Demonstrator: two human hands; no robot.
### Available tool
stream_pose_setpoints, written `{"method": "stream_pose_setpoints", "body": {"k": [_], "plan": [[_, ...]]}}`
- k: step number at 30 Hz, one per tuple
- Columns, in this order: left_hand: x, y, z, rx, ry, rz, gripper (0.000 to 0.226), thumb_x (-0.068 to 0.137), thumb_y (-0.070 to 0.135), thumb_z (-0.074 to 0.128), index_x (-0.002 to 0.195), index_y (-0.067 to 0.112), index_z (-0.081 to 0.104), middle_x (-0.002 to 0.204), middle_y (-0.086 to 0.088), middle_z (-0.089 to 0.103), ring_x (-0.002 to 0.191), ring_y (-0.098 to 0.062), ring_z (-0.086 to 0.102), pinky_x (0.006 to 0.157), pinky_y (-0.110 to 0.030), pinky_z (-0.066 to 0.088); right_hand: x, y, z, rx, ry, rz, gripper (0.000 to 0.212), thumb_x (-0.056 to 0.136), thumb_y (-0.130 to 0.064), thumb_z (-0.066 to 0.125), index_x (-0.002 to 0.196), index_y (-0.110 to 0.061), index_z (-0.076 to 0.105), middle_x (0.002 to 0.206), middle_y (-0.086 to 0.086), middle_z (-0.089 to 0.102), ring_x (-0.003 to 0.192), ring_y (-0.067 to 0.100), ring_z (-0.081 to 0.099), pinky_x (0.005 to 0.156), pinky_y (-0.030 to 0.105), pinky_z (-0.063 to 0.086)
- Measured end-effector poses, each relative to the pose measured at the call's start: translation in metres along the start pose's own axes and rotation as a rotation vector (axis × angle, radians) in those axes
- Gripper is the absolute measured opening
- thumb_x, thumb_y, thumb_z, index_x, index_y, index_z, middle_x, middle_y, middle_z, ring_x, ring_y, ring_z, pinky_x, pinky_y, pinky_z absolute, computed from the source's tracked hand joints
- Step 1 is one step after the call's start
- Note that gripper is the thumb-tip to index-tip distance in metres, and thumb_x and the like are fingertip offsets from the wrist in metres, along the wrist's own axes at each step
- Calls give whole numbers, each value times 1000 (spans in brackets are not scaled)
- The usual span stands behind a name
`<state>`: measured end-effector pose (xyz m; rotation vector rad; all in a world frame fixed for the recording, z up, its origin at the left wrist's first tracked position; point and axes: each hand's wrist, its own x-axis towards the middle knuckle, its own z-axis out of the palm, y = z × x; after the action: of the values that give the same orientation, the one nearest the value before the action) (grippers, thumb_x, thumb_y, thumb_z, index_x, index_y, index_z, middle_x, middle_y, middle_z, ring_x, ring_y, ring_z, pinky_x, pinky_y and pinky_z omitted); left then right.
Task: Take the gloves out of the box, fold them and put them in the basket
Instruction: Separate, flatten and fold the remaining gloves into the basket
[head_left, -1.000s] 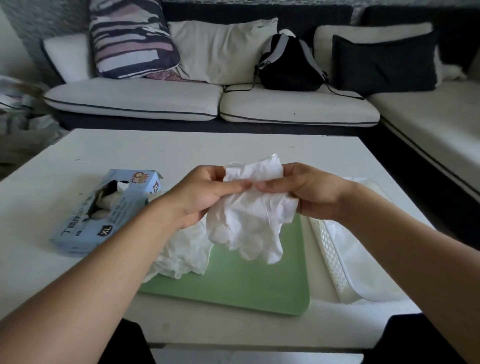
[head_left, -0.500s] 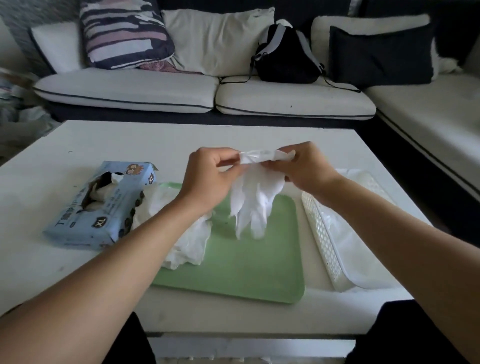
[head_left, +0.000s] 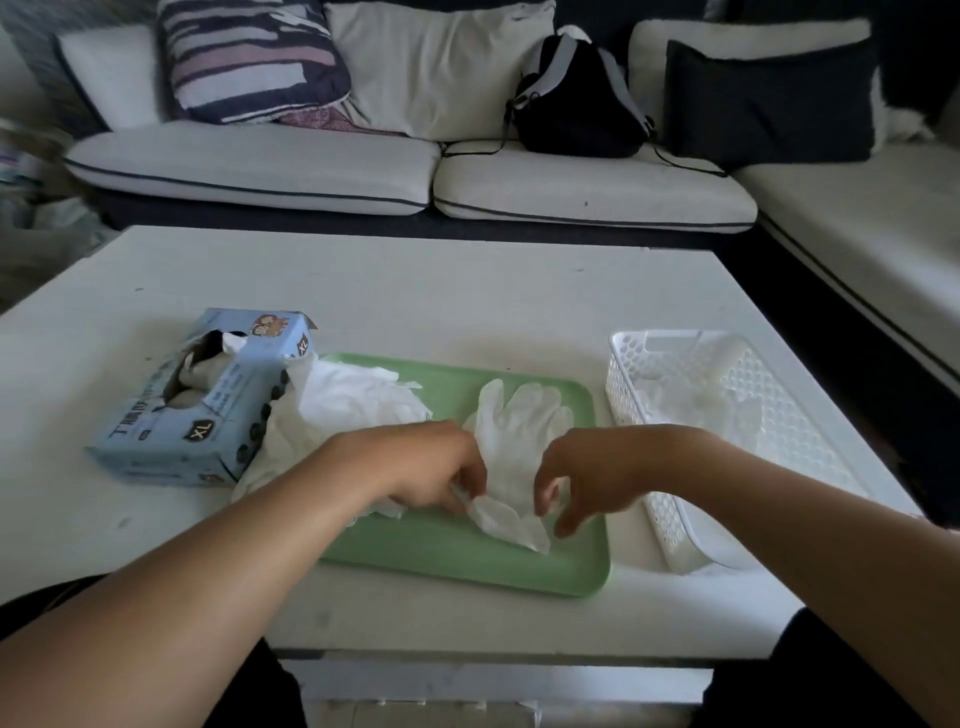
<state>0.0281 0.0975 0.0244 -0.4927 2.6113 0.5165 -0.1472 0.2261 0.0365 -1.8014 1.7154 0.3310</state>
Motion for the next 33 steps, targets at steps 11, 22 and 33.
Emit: {"method": "stream_pose_setpoints", "body": {"k": [11, 22, 33], "plan": [[3, 9, 5, -86, -131, 55, 21, 95, 33, 68, 116, 35, 71, 109, 13, 65, 102, -13, 64, 95, -37, 53, 4, -2, -7, 18, 175, 94, 29, 91, -38, 71, 112, -19, 71, 80, -18, 56, 92, 16, 64, 77, 25, 43], [6, 7, 9, 224, 82, -77, 85, 69, 62, 83, 142, 32, 49, 131, 8, 53, 113, -22, 60, 90, -39, 52, 26, 6, -13, -195, 313, 469, 54, 73, -64, 77, 82, -14, 59, 99, 3, 58, 82, 22, 58, 70, 31, 47], [-54, -94, -57, -48, 692, -741, 56, 81, 58, 74, 115, 14, 65, 123, -10, 63, 107, -33, 59, 78, -37, 45, 42, -38, -14, 43, 614, 111, 43, 87, -52, 68, 124, -31, 60, 123, -8, 63, 102, 16, 64, 84, 33, 53]]}}
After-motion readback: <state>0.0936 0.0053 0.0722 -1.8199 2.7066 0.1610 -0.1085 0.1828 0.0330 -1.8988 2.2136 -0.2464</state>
